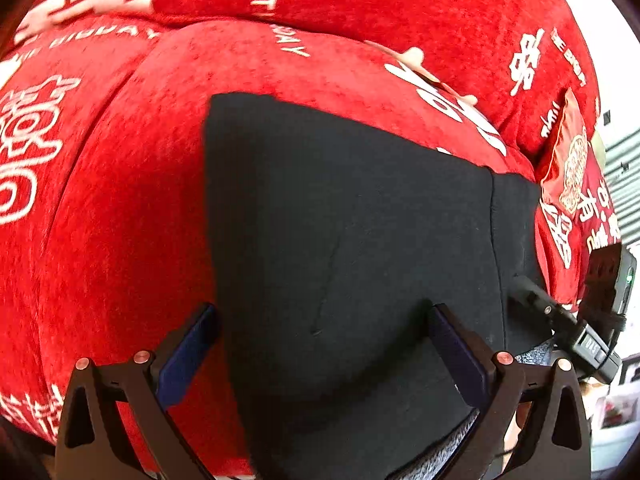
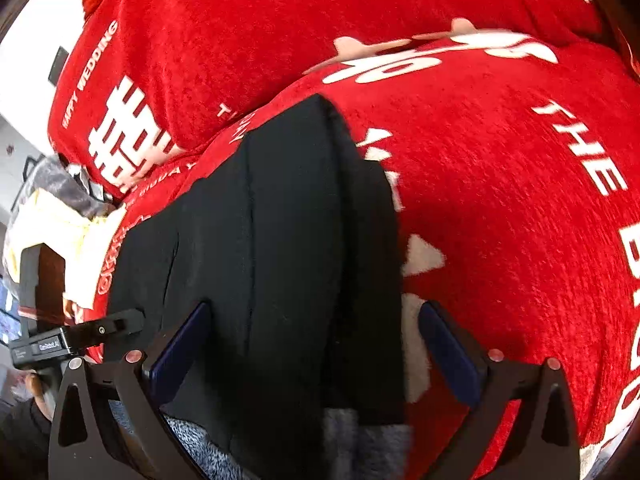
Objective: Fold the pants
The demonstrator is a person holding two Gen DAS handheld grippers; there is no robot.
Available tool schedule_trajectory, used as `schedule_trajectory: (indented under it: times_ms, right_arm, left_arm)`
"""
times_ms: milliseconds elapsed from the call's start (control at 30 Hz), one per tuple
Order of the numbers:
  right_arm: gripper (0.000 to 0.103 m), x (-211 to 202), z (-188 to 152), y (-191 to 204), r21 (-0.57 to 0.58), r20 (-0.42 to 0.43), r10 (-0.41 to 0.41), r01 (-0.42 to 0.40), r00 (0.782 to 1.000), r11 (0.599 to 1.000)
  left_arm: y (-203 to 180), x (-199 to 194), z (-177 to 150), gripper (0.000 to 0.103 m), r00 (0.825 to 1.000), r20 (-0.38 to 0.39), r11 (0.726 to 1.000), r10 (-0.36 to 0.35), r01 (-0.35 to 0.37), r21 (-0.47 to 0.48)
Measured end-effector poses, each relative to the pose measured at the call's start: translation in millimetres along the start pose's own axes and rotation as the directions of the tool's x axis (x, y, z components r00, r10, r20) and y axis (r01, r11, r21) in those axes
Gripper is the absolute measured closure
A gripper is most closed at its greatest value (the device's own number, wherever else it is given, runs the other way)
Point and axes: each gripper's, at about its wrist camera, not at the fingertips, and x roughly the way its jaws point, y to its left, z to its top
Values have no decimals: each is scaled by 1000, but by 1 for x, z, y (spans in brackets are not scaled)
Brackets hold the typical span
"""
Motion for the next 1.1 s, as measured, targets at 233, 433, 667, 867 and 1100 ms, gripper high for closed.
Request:
schedule_trajectory:
  times_ms: [233, 433, 667, 867, 1100]
  right_arm:
    - [32, -10, -7, 29, -100, -24, -38, 36, 999, 994]
    - [47, -29, -11, 67, -146, 13, -92, 93, 996, 985]
    - [53, -46, -8, 123, -199, 38, -65, 71, 997, 977]
    - [53, -44, 1, 173, -221, 42, -1, 10, 999, 975]
    - [53, 8, 1, 227, -234, -38, 42, -50, 998, 971]
  left_arm:
    - [-8, -11, 2, 31, 1000, 13, 999, 2, -3, 33]
    - [3, -25, 8, 49, 1000, -3, 999, -31, 31, 29]
    - [20, -54, 13, 52, 1000, 29, 999, -11, 10, 32]
    - [56, -99, 21, 51, 996, 82, 1000, 22, -23, 10]
    - [123, -123, 25, 51, 990, 94, 992, 103, -95, -86]
